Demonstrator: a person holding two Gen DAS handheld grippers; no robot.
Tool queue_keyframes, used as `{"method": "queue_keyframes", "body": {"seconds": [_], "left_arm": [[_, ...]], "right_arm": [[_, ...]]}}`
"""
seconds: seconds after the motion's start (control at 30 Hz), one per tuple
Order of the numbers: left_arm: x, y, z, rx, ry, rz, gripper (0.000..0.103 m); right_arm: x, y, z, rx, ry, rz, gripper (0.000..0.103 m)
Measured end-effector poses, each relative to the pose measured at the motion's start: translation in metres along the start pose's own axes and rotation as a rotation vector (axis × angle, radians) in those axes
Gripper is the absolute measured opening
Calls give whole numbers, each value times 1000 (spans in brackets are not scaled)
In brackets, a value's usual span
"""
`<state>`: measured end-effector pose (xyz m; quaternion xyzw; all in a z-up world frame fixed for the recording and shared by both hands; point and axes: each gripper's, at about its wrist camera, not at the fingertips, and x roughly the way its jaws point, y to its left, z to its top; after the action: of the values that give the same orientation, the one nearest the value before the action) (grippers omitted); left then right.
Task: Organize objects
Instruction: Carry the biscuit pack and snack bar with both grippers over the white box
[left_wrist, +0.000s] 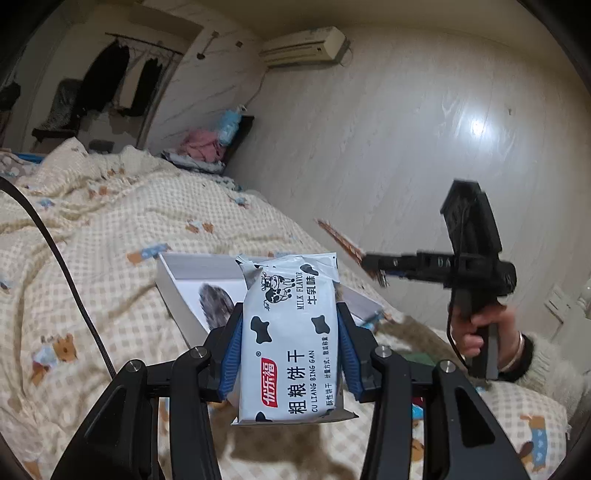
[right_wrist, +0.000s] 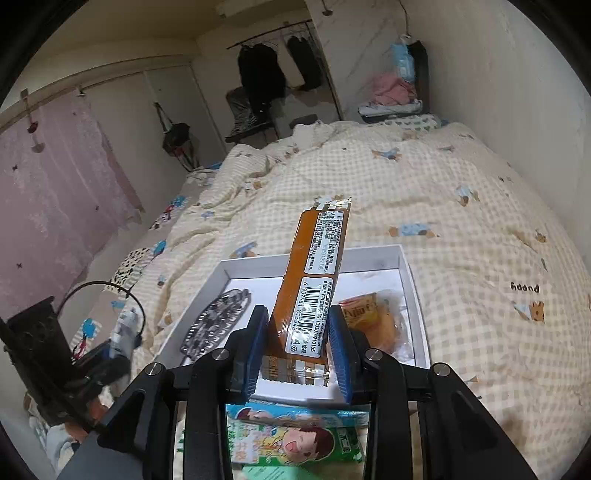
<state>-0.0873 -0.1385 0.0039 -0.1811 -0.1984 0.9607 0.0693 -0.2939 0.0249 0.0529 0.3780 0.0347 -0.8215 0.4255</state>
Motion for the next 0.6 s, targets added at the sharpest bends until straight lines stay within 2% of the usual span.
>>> {"method": "queue_keyframes", "body": {"seconds": [0.1,0.2,0.3,0.4,0.5,0.6], "left_arm": [[6,-4,9,43,-26,51,50],[25,-6,27,84,-15,80,50],[57,-4,40,89,37,120,50],[98,-5,46,107,128,204,50],[128,-3,47,84,192,233,50],[138,-3,34,76,226,222,50]], "right_arm": [[6,-2,2,4,13,-44,35],[11,-2,8,4,23,-95,35],[19,-3,15,32,36,-108,35],[30,2,21,12,59,-106,35],[37,12,23,-30,86,-156,35],[47,15,19,-43,120,-187,35]]}}
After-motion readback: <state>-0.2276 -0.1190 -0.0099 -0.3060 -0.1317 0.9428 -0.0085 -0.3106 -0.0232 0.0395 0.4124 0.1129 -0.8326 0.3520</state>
